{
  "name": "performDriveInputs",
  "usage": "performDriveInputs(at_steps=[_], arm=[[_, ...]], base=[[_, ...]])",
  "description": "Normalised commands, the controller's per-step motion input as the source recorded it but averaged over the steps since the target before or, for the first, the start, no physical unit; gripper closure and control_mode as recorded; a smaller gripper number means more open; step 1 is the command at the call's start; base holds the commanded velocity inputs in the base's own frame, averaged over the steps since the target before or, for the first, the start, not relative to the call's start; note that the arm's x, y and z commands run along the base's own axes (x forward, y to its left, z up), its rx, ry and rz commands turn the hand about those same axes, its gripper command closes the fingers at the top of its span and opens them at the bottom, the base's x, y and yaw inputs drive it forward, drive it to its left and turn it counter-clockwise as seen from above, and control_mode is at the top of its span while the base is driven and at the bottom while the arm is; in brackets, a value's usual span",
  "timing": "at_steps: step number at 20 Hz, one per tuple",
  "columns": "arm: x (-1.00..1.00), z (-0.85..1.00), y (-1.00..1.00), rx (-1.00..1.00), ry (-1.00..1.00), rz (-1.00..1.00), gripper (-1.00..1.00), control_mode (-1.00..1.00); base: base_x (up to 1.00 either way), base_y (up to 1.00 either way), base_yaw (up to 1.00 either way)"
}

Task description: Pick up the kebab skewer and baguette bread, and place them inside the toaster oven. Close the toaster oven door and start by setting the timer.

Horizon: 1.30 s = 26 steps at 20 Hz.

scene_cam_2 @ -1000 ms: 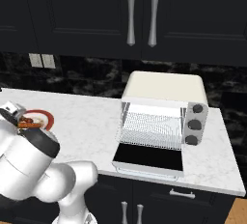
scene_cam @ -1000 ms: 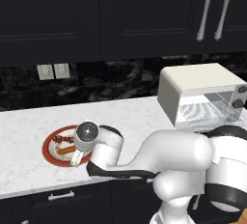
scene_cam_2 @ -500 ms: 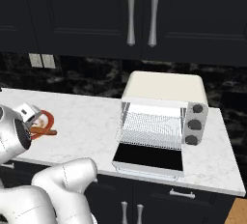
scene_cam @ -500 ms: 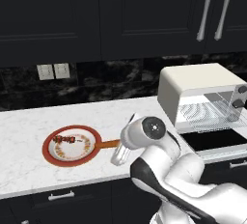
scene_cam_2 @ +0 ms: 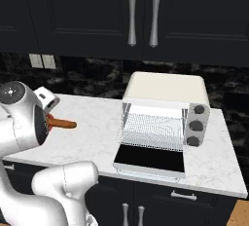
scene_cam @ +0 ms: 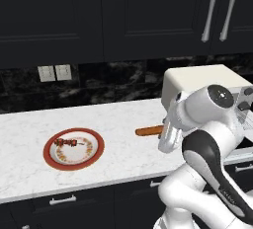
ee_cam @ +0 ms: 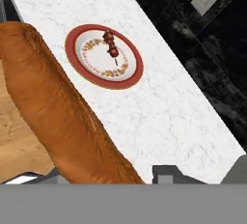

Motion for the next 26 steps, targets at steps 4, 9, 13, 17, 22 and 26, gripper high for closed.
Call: performDriveInputs(at_steps=[4,9,13,17,22,26], arm=[[-0.42,0.60,-1.00,-0.03,0.07,0.11,1.00,-1.00],[-0.31,0.20,-1.00,-0.02,0.04,0.12,1.00,-1.00],[-0.03,0.01,-1.00,-0.02,0.07,0.08,1.00,-1.00],[0.18,-0.09,-0.99,0.00,0.00,0.07,1.00,-1.00],[0.32,-0.21,-0.96,0.03,-0.04,0.07,1.00,-1.00],[0.39,-0.37,-0.58,0.03,-0.06,0.01,1.00,-1.00]], base=[[0.00,0.00,0.00],[0.00,0.00,0.00],[0.00,0.00,0.00],[0.00,0.00,0.00],[0.00,0.00,0.00],[0.00,0.00,0.00]])
